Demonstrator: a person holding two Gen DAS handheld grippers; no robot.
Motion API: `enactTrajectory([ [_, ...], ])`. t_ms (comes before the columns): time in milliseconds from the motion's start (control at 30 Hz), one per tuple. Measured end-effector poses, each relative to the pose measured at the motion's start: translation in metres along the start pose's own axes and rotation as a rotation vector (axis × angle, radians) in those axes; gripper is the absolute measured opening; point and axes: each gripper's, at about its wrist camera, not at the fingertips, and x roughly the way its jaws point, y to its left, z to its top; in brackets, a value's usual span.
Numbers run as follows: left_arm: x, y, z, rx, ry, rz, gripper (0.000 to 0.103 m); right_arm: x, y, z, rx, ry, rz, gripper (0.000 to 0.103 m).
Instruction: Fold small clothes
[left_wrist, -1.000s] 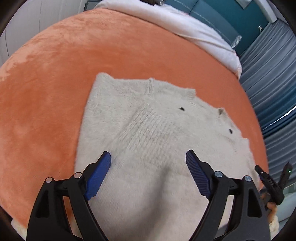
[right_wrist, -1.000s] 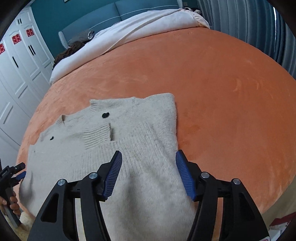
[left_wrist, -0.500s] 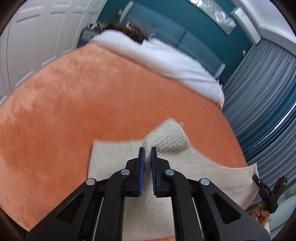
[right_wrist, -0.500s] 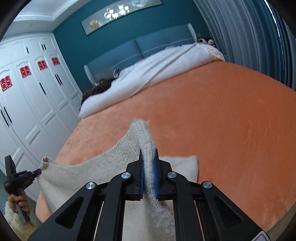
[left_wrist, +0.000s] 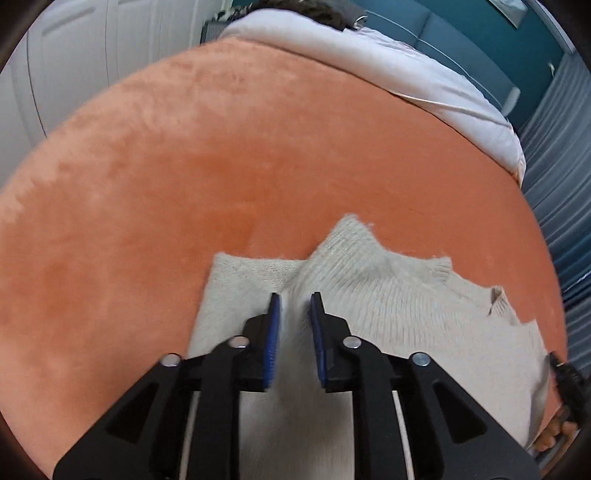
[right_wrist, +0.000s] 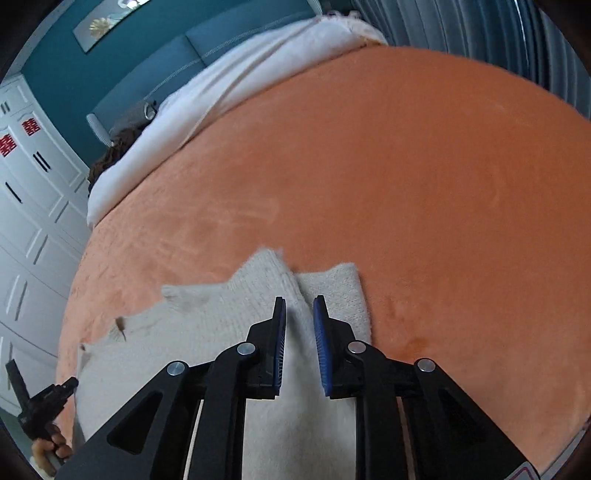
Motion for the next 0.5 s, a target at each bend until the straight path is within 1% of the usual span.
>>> enactTrajectory([
  [33,-0.023,-0.007,-0.005,0.031,-0.044,0.014,0.024,-0.02,0.013,-0.006,-0.055,-0.033,0.007,0.018],
  [67,-0.043,-0.016,-0.012,0.052,-0.078,0.001,0.025,-0.037,0.031,-0.018,-0.122,-0.045,0.031,0.018],
  [100,-0.058,-0.024,-0.019,0.061,-0.101,-0.042,0.027,-0.047,0.051,-0.033,-0.18,-0.033,0.072,0.018],
  [133,-0.067,-0.035,-0.029,0.063,-0.109,-0.086,0.033,-0.049,0.068,-0.045,-0.212,-0.007,0.117,0.018],
  [167,-0.07,-0.051,-0.042,0.065,-0.097,-0.129,0.037,-0.047,0.093,-0.069,-0.247,0.056,0.19,0.015],
  [200,-0.067,-0.064,-0.052,0.065,-0.07,-0.166,0.04,-0.041,0.114,-0.089,-0.277,0.125,0.253,0.008],
  [233,-0.059,-0.079,-0.067,0.069,-0.025,-0.206,0.04,-0.033,0.135,-0.114,-0.31,0.186,0.313,0.006],
  [267,-0.049,-0.088,-0.079,0.081,0.018,-0.208,0.04,-0.027,0.153,-0.135,-0.351,0.221,0.327,0.006],
  [300,-0.041,-0.093,-0.09,0.086,0.055,-0.186,0.039,-0.021,0.164,-0.15,-0.384,0.248,0.327,0.005],
  [333,-0.033,-0.091,-0.099,0.08,0.081,-0.165,0.038,-0.017,0.167,-0.157,-0.401,0.265,0.323,0.005],
  [367,-0.029,-0.081,-0.104,0.074,0.089,-0.14,0.037,-0.016,0.161,-0.158,-0.403,0.262,0.301,0.003],
  [400,-0.029,-0.067,-0.105,0.069,0.084,-0.086,0.036,-0.016,0.149,-0.153,-0.387,0.252,0.275,0.001],
  [433,-0.029,-0.05,-0.104,0.056,0.081,-0.051,0.034,-0.018,0.128,-0.144,-0.35,0.239,0.241,0.001],
  [467,-0.032,-0.034,-0.105,0.043,0.08,-0.032,0.033,-0.019,0.108,-0.135,-0.311,0.224,0.194,0.001],
  [500,-0.034,-0.015,-0.105,0.023,0.082,-0.021,0.017,-0.021,0.079,-0.125,-0.265,0.205,0.119,0.0],
])
